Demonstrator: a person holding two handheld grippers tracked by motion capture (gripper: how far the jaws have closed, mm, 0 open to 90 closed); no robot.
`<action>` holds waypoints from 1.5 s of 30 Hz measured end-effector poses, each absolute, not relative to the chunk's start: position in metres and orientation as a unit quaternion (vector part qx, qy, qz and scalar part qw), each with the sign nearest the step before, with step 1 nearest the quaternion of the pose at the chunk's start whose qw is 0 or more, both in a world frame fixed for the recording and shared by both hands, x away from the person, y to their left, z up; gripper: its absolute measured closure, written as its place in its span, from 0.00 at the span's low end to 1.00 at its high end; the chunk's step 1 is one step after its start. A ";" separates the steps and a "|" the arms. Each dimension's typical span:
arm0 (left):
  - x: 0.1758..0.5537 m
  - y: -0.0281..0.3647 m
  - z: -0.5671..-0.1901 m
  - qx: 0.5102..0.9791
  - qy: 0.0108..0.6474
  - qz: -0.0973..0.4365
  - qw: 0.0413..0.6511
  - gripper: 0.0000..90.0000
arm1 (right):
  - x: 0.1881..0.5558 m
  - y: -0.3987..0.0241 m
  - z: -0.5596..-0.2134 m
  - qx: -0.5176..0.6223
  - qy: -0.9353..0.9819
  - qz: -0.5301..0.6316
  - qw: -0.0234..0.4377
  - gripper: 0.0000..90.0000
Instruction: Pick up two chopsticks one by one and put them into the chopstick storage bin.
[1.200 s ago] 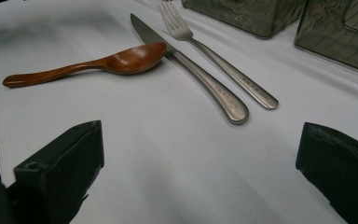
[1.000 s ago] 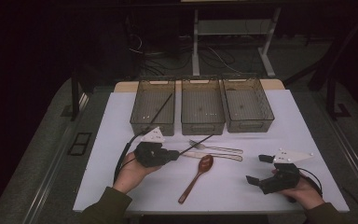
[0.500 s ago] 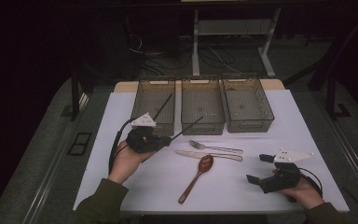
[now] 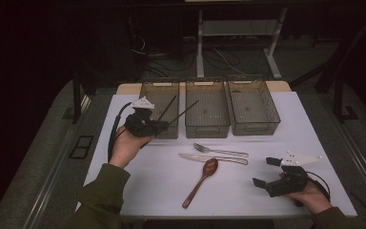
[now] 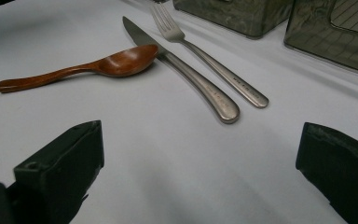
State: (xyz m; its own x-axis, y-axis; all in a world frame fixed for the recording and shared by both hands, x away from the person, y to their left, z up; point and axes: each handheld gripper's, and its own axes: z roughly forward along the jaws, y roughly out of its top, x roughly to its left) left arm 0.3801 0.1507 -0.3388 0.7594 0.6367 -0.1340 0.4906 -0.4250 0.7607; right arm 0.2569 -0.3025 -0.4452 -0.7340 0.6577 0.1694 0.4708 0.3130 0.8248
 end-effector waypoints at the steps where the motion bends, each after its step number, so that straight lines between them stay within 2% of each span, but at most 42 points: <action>1: 0.384 0.151 -0.337 0.837 0.340 0.090 0.420 0.95 | 0.257 -0.303 -0.445 0.351 0.804 0.470 0.100 0.00; 12: 0.427 0.157 -0.322 0.824 0.386 0.131 0.393 0.95 | 0.257 -0.303 -0.445 0.351 0.803 0.471 0.099 0.00; 25: 0.473 0.163 -0.354 0.804 0.441 0.167 0.363 0.95 | 0.257 -0.304 -0.445 0.350 0.802 0.474 0.099 0.00; 40: 0.489 0.171 -0.375 0.795 0.473 0.174 0.337 0.94 | 0.257 -0.304 -0.445 0.349 0.803 0.473 0.098 0.00; 41: 0.489 0.171 -0.375 0.795 0.474 0.175 0.337 0.92 | 0.257 -0.304 -0.445 0.349 0.803 0.473 0.098 0.00; 42: 0.490 0.171 -0.375 0.794 0.475 0.177 0.335 0.85 | 0.257 -0.304 -0.445 0.348 0.803 0.473 0.098 0.00; 43: 0.489 0.171 -0.374 0.795 0.473 0.182 0.332 0.81 | 0.257 -0.304 -0.445 0.348 0.803 0.473 0.098 0.00; 45: 0.489 0.171 -0.373 0.795 0.469 0.185 0.337 0.76 | 0.257 -0.304 -0.445 0.349 0.803 0.473 0.098 0.00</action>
State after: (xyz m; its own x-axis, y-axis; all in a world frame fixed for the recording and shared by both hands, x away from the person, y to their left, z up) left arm 0.4886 0.1707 -0.3729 0.4915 0.8706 -0.0226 0.6217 -0.3326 0.7091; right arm 0.2571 -0.3044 -0.4449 -0.7378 0.6525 0.1730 0.4675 0.3089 0.8283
